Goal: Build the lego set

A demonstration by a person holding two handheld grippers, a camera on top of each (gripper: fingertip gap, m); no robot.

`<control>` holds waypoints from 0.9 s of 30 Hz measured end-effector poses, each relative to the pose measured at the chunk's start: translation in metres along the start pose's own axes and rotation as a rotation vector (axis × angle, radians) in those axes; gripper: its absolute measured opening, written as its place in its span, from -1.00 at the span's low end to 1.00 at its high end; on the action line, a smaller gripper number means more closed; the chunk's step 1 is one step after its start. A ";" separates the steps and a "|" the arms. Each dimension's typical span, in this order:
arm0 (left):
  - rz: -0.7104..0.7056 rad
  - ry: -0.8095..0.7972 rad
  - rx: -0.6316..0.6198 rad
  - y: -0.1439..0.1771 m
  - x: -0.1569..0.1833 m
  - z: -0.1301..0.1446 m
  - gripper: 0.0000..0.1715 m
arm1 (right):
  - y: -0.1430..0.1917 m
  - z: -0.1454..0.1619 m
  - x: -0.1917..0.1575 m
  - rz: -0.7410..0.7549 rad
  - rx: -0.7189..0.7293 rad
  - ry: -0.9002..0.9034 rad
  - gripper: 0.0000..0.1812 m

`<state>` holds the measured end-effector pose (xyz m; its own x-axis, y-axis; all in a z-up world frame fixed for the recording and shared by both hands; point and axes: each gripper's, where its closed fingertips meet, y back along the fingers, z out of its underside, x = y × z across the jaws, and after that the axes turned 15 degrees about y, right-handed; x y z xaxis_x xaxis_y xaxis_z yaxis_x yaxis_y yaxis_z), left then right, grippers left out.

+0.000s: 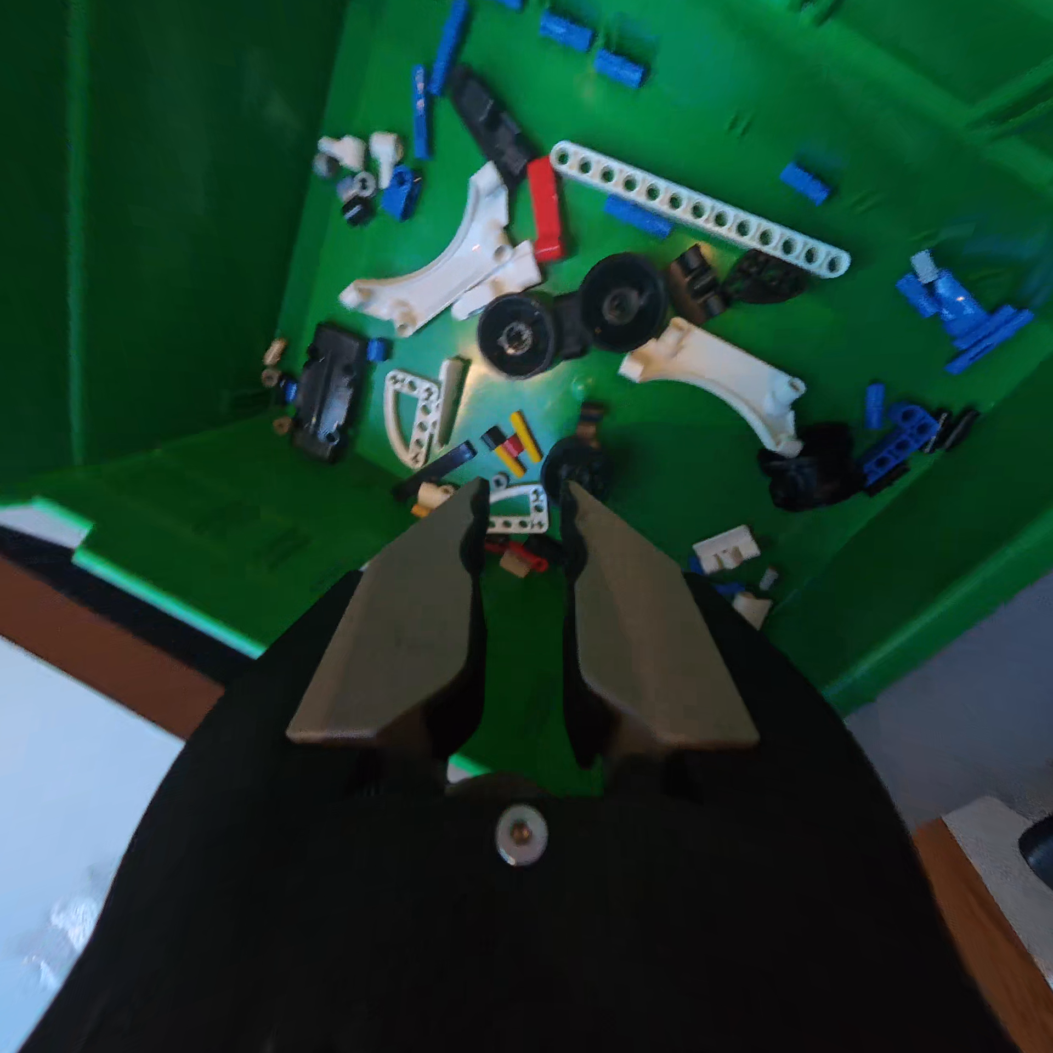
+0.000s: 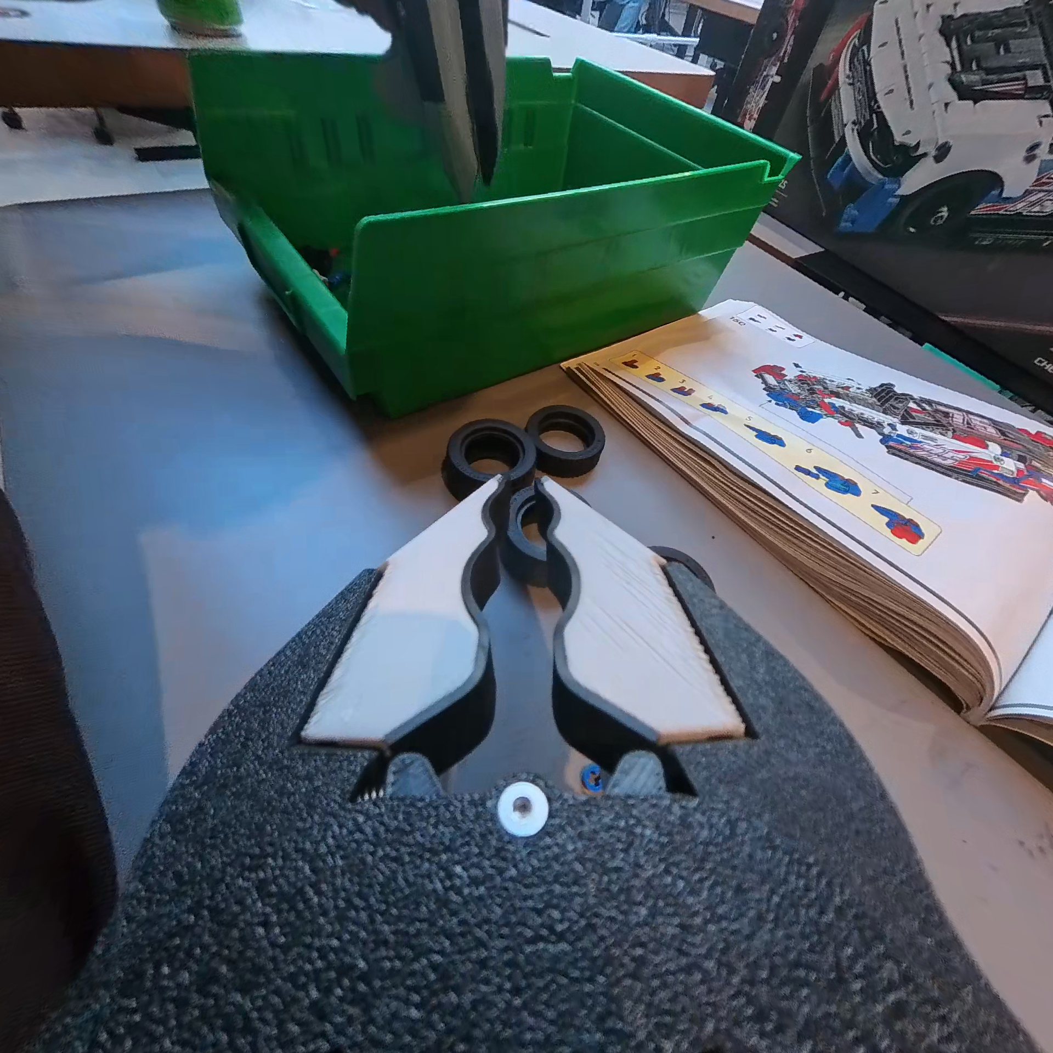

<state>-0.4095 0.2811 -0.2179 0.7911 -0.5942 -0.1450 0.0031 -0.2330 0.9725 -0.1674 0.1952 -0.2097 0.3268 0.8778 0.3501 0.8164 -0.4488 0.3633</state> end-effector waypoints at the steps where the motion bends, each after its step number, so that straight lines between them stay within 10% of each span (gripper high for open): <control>1: -0.010 0.011 0.005 0.004 -0.004 0.003 -0.74 | 0.000 0.000 0.000 -0.002 0.000 0.001 -0.91; 27: -0.059 0.071 -0.013 0.010 -0.017 0.023 -0.62 | -0.001 0.001 -0.004 -0.004 -0.014 0.036 -0.91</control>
<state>-0.4375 0.2709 -0.2096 0.8309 -0.5234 -0.1891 0.0584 -0.2558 0.9650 -0.1696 0.1923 -0.2123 0.3063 0.8731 0.3792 0.8108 -0.4480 0.3766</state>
